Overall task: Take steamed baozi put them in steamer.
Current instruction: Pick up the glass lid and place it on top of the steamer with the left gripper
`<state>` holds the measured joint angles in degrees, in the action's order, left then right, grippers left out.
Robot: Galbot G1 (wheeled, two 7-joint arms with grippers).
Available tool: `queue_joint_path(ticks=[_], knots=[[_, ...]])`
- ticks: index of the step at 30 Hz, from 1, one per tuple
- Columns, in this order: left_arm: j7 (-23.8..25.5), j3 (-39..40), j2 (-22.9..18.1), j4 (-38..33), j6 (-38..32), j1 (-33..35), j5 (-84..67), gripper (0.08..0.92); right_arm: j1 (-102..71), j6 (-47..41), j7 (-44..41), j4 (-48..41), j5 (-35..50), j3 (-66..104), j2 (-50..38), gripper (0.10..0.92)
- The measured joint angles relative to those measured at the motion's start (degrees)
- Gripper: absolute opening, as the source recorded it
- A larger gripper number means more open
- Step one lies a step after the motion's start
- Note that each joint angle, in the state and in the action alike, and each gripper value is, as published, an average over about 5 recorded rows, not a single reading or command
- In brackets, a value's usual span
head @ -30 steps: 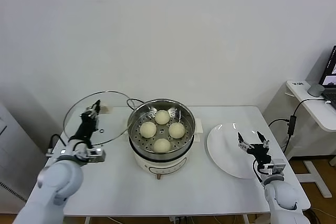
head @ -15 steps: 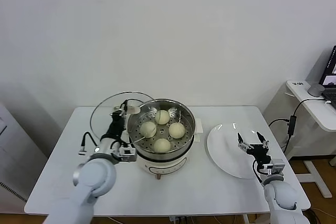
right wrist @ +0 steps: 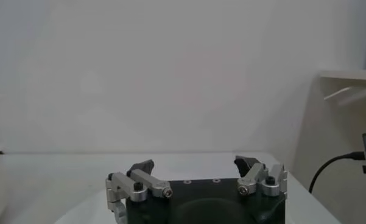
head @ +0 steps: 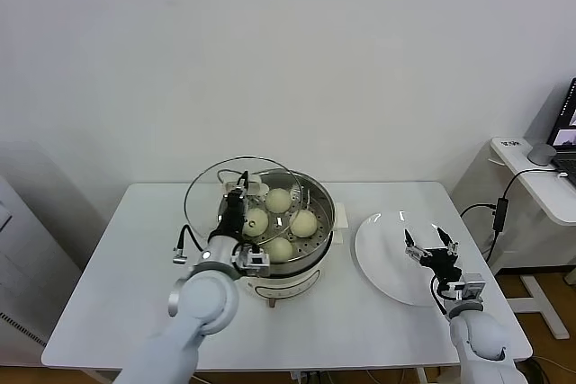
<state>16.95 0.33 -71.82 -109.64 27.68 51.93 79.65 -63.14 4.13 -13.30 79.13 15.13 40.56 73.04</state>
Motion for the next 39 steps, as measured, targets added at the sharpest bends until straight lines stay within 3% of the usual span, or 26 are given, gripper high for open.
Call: queue_joint_path(ticks=[21, 39], knots=[[-0.88, 3.56, -6.75, 4.32, 0.56, -0.06, 5.51, 0.109, 0.06, 0.15, -0.18, -0.59, -0.54, -0.13, 0.43, 0.823], [-1.22, 4.12, -9.54, 6.5, 0.43, 0.37, 7.21, 0.109, 0.01, 0.2, -0.37, -0.69, -0.77, -0.13, 0.78, 0.823]])
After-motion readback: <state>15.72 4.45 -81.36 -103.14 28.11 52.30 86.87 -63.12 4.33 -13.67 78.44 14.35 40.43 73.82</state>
